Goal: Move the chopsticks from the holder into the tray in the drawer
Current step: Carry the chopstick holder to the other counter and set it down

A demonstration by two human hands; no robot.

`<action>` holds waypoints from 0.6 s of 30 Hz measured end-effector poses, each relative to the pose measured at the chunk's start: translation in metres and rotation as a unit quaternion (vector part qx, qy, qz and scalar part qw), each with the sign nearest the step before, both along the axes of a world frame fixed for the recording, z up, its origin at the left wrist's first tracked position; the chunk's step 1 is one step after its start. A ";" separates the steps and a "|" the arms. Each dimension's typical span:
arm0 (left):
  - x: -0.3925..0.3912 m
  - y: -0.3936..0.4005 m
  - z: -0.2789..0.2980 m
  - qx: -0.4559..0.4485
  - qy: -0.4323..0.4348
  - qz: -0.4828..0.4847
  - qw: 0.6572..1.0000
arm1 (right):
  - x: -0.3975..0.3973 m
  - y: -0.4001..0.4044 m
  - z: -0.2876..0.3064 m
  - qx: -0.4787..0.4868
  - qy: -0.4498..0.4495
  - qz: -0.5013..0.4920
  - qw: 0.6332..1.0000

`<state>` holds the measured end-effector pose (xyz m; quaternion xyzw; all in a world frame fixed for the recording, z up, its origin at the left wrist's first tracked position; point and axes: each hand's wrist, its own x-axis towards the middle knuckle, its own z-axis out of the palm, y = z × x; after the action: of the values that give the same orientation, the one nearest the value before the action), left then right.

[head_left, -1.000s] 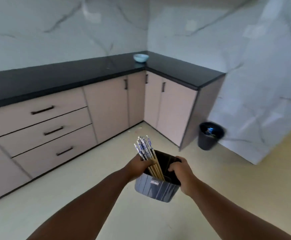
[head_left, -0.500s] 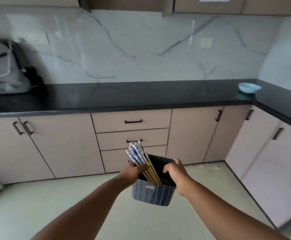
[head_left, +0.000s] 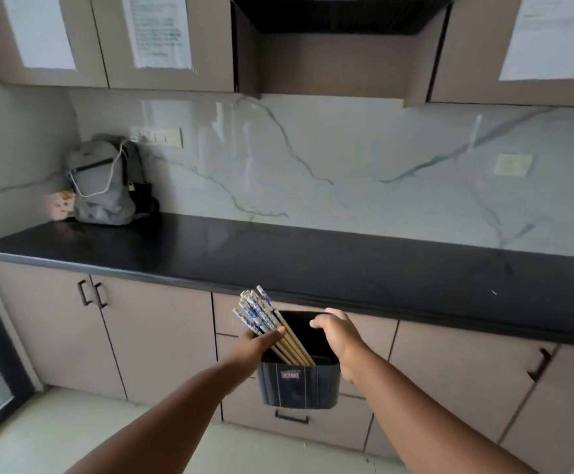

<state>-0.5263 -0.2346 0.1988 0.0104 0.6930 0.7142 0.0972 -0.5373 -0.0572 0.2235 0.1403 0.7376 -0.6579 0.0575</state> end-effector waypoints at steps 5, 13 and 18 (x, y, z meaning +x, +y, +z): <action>-0.081 -0.009 -0.001 0.024 0.007 0.014 1.000 | -0.081 -0.013 0.002 -0.010 0.022 -0.007 1.000; -0.235 -0.003 -0.007 0.035 0.010 -0.029 0.999 | -0.208 -0.011 0.000 0.000 0.026 -0.064 0.998; -0.310 0.017 -0.011 0.013 0.011 -0.069 0.997 | -0.266 0.007 -0.007 -0.026 0.018 -0.117 0.993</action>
<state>-0.8361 -0.2173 0.1882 0.0673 0.6823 0.7147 0.1382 -0.8035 -0.0498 0.2163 0.2127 0.6996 -0.6815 -0.0297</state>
